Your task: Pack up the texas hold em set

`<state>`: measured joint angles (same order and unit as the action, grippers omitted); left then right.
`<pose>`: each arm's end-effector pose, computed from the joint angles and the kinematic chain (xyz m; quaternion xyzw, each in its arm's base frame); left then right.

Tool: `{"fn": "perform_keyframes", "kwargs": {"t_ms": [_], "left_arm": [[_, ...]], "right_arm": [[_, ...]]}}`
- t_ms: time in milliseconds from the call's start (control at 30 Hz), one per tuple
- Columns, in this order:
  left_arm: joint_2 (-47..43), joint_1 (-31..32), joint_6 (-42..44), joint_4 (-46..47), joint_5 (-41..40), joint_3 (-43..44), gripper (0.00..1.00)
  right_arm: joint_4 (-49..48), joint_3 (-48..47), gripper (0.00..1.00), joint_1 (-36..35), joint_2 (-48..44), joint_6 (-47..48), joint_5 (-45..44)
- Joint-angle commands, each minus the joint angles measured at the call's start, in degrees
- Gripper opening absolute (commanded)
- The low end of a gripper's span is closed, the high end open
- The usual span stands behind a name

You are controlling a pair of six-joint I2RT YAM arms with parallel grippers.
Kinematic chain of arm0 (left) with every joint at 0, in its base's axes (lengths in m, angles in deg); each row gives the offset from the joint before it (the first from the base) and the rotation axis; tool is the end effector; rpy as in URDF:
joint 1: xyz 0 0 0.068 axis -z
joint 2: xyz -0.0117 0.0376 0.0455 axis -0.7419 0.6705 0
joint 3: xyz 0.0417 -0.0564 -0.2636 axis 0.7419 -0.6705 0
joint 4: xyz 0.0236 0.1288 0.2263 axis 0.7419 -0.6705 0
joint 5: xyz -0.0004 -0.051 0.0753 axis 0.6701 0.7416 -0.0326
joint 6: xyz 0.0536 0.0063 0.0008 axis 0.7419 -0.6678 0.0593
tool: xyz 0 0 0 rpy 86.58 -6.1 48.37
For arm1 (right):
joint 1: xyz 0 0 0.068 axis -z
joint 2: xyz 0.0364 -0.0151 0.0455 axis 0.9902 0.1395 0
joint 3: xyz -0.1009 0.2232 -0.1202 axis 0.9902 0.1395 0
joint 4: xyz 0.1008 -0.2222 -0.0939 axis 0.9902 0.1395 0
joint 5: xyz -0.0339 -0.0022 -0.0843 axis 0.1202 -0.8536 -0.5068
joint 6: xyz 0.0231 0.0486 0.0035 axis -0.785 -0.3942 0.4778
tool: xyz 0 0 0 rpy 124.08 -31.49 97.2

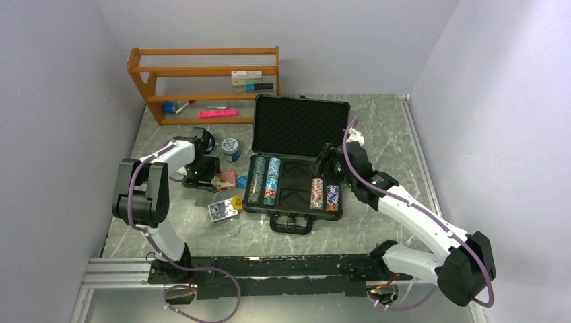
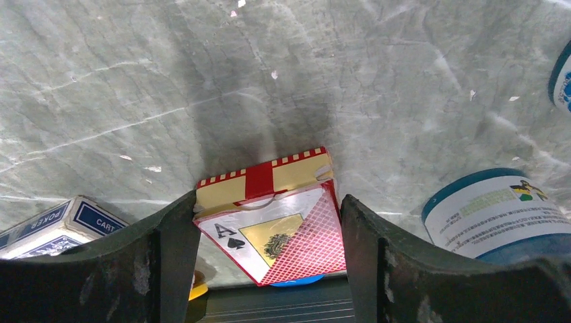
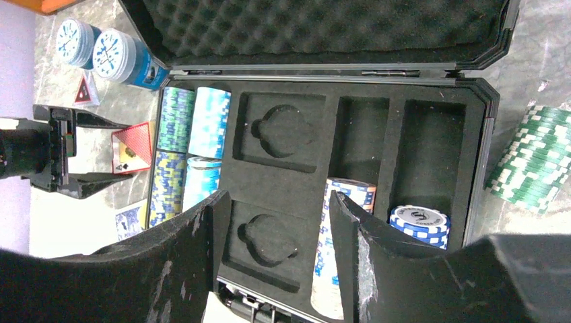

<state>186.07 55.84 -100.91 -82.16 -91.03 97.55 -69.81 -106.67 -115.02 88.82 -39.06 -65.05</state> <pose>0.3025 -0.0393 0.1601 -0.6754 0.7336 -0.0255 0.0711 0.2027 0.1256 0.2693 0.0918 0.8713 0.2317 0.4227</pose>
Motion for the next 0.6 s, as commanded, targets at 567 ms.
{"fn": "perform_keyframes", "kwargs": {"t_ms": [567], "left_arm": [[-15.48,1.49,3.0,3.31,-0.26,-3.05,0.51]], "right_arm": [[0.0,0.72,0.59,0.25,-3.59,-2.71,-2.05]]}}
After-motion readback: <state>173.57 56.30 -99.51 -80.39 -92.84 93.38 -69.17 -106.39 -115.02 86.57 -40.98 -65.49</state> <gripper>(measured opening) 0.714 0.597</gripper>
